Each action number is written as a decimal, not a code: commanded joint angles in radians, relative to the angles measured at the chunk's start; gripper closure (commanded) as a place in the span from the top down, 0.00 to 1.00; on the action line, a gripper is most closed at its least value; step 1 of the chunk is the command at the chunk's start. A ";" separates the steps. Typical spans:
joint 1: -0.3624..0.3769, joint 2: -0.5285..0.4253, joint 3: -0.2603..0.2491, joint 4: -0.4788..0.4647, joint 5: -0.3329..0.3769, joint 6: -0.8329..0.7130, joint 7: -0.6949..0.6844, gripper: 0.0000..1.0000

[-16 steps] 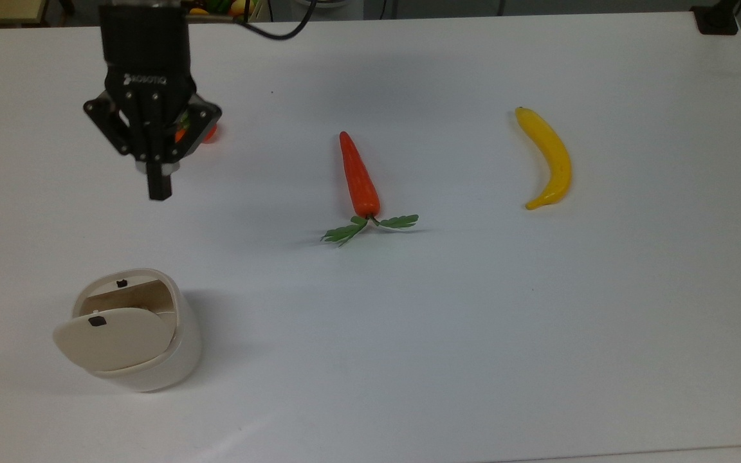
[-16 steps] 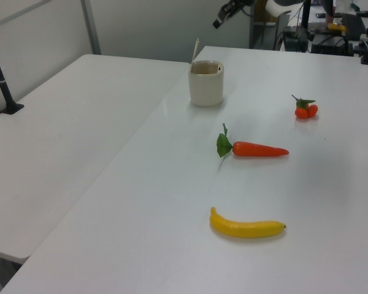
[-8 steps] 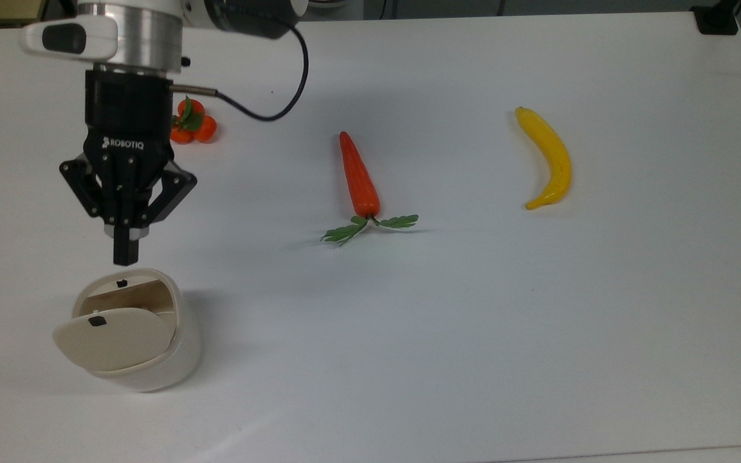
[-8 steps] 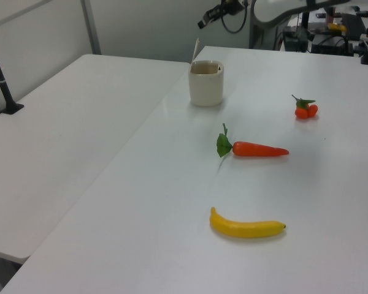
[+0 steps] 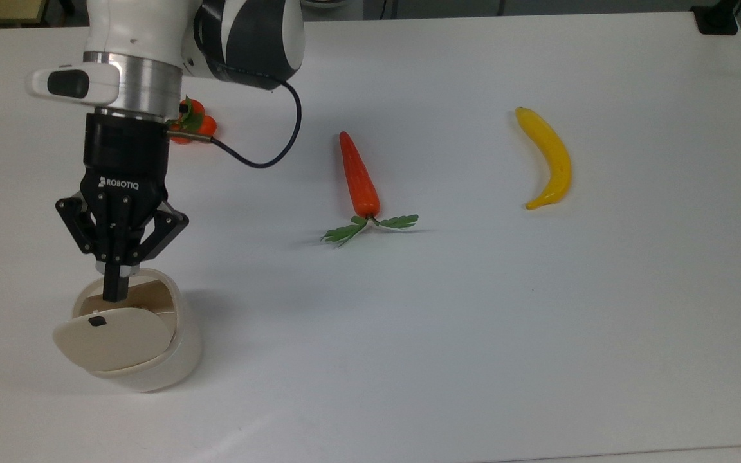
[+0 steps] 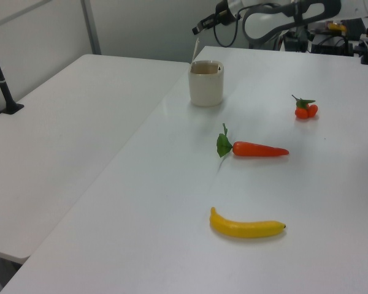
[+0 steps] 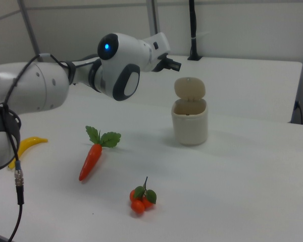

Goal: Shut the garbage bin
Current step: 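Lower the gripper onto the raised lid and push it over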

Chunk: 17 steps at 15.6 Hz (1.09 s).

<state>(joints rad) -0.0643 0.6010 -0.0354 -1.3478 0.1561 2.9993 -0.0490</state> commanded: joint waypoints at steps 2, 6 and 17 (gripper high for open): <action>-0.006 0.082 -0.009 0.068 0.005 0.085 0.003 0.00; -0.008 0.103 -0.009 0.067 0.005 0.148 0.001 0.00; -0.032 0.073 -0.009 -0.016 -0.001 0.150 -0.028 0.00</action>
<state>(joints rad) -0.0991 0.7026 -0.0358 -1.3117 0.1556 3.1304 -0.0583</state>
